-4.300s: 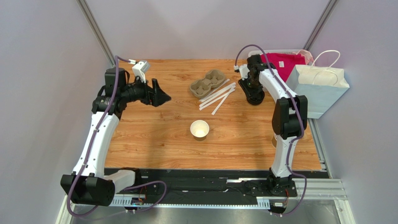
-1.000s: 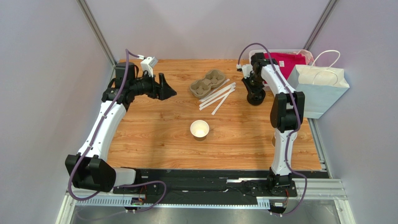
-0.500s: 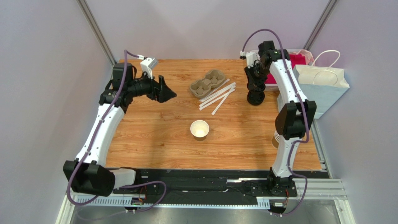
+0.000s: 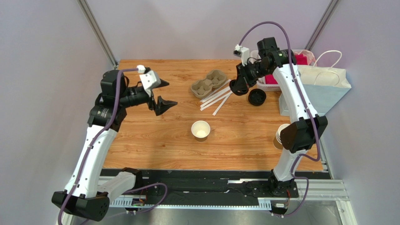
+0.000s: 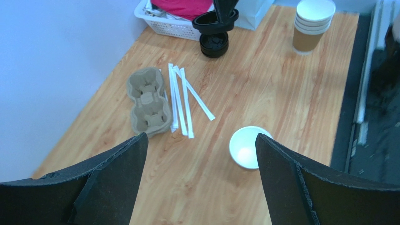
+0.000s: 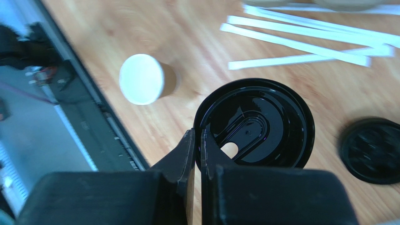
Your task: Pack the takeout coffee
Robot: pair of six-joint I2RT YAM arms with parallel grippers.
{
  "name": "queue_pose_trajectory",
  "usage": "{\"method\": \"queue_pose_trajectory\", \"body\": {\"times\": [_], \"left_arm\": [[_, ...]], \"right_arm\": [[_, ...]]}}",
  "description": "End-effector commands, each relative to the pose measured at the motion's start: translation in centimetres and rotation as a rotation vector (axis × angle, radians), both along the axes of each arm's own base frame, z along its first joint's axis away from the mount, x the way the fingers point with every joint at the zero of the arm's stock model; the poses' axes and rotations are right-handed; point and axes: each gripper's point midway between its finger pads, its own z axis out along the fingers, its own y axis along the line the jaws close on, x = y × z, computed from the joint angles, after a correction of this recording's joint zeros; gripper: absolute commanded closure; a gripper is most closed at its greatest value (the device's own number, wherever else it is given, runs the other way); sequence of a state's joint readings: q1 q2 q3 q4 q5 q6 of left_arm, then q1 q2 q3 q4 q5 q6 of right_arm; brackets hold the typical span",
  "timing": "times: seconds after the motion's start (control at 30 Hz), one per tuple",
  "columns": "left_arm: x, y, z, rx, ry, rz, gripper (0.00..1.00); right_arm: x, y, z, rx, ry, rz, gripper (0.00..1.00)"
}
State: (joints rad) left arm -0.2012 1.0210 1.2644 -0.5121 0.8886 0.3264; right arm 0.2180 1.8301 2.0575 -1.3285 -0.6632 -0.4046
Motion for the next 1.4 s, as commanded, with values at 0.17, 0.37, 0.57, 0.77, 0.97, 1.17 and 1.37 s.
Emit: {"method": "queue_pose_trajectory", "body": {"times": [0.17, 0.37, 0.57, 0.77, 0.97, 1.17, 1.37], "left_arm": [[-3.6, -5.3, -3.4, 0.256, -0.548, -0.371, 0.07], [-3.2, -7.9, -4.5, 0.260, -0.607, -0.395, 0.09], [-4.5, -8.8, -6.3, 0.255, -0.592, -0.469, 0.09], [-5.5, -9.7, -7.8, 0.268, -0.578, -0.511, 0.10], [-6.3, -9.7, -8.4, 0.273, -0.513, -0.531, 0.54], [-6.7, -9.5, -7.6, 0.213, -0.351, -0.461, 0.99], [-6.7, -9.7, -6.6, 0.114, -0.011, -0.333, 1.00]], "right_arm": [[-13.5, 7.0, 4.1, 0.308, 0.225, 0.402, 1.00], [-18.3, 9.1, 3.1, 0.324, 0.335, 0.537, 1.00], [-20.6, 10.3, 3.6, 0.342, 0.377, 0.612, 1.00], [-22.4, 11.4, 3.6, 0.349, 0.423, 0.669, 1.00], [-23.0, 11.9, 4.5, 0.363, 0.426, 0.688, 1.00], [-21.5, 12.0, 5.3, 0.315, 0.323, 0.671, 1.00], [-15.3, 10.5, 6.0, 0.219, 0.114, 0.494, 0.57]]}}
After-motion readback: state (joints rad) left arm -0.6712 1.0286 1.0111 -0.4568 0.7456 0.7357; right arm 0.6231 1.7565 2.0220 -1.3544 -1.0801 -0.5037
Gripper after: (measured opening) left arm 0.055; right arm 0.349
